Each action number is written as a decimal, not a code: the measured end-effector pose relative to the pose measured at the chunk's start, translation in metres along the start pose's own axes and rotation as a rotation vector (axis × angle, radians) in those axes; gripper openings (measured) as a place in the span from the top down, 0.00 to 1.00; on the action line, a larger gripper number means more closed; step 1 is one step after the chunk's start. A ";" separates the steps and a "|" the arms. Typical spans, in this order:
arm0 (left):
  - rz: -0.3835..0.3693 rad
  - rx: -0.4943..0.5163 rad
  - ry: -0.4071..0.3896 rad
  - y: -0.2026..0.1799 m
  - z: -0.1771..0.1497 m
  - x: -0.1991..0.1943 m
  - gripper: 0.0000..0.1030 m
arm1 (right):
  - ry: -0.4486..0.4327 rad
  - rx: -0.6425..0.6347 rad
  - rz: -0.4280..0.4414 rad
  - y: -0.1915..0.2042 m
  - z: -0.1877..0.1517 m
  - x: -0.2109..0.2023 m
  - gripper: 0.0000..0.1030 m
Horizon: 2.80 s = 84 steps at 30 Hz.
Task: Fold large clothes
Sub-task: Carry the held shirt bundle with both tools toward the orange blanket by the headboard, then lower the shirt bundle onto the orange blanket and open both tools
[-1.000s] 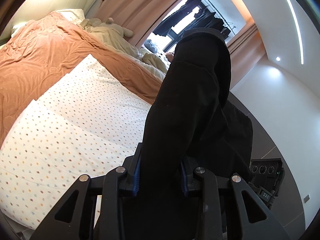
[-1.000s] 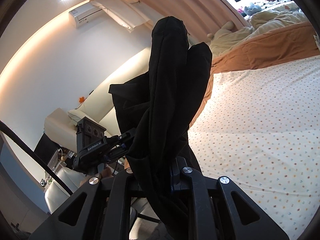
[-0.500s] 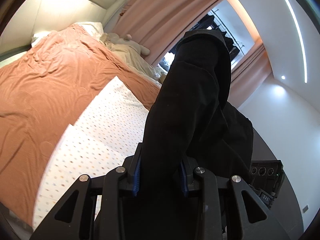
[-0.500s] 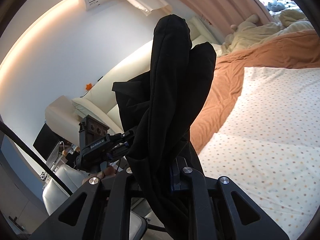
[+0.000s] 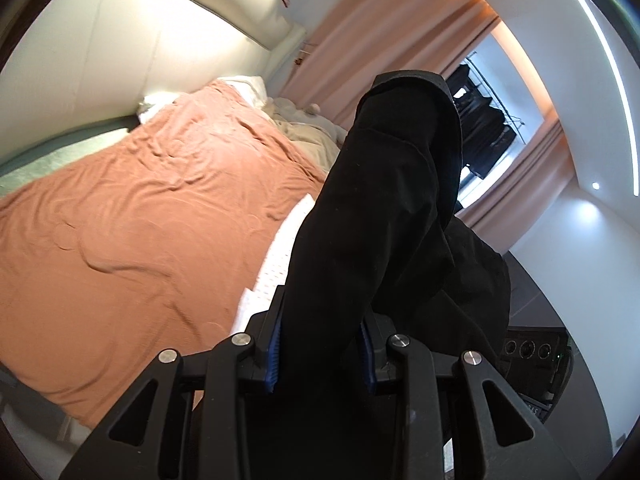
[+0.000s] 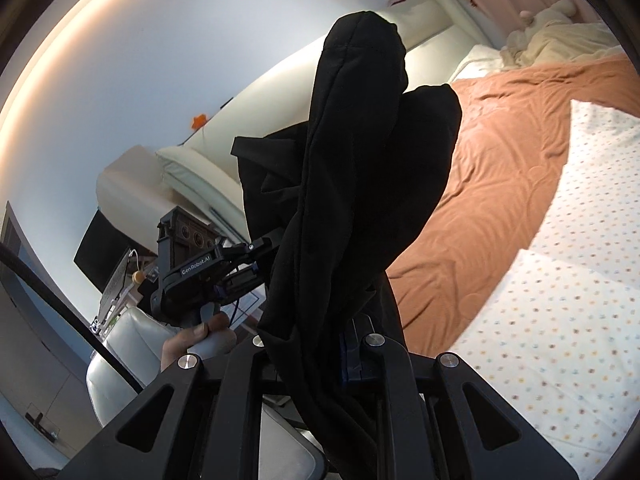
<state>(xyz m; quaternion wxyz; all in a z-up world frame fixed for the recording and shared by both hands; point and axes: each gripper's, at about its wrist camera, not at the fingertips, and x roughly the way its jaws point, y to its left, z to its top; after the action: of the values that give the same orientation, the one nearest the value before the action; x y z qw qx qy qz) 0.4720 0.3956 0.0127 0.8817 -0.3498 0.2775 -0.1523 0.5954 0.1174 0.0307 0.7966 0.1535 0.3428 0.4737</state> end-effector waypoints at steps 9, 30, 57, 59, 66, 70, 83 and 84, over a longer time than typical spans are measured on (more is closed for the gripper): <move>0.107 -0.027 -0.035 0.052 0.020 -0.025 0.72 | 0.089 -0.006 0.066 0.015 0.011 0.088 0.89; 0.308 -0.047 0.096 0.139 0.051 0.028 0.72 | 0.184 0.215 0.139 -0.077 0.015 0.201 0.89; 0.621 -0.086 -0.009 0.196 -0.021 -0.026 0.13 | 0.283 0.372 -0.077 -0.208 0.012 0.209 0.85; 0.621 -0.118 -0.039 0.200 -0.037 -0.039 0.13 | 0.297 0.363 -0.100 -0.211 0.017 0.211 0.73; 0.567 -0.291 -0.091 0.229 -0.083 -0.050 0.13 | 0.285 0.329 -0.147 -0.202 0.011 0.209 0.66; 0.535 -0.372 -0.097 0.247 -0.103 -0.046 0.17 | 0.281 0.309 -0.158 -0.204 0.010 0.219 0.77; 0.466 -0.443 -0.122 0.271 -0.111 -0.033 0.63 | 0.279 0.330 -0.173 -0.211 0.006 0.228 0.87; 0.462 -0.440 -0.120 0.272 -0.108 -0.034 0.66 | 0.276 0.334 -0.168 -0.209 0.005 0.227 0.88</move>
<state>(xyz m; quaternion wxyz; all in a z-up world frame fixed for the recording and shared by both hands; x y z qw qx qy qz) 0.4004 0.5471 -0.2299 0.8111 -0.4680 0.3233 0.1361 0.8071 0.2076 -0.1757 0.7424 0.1876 0.5337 0.3589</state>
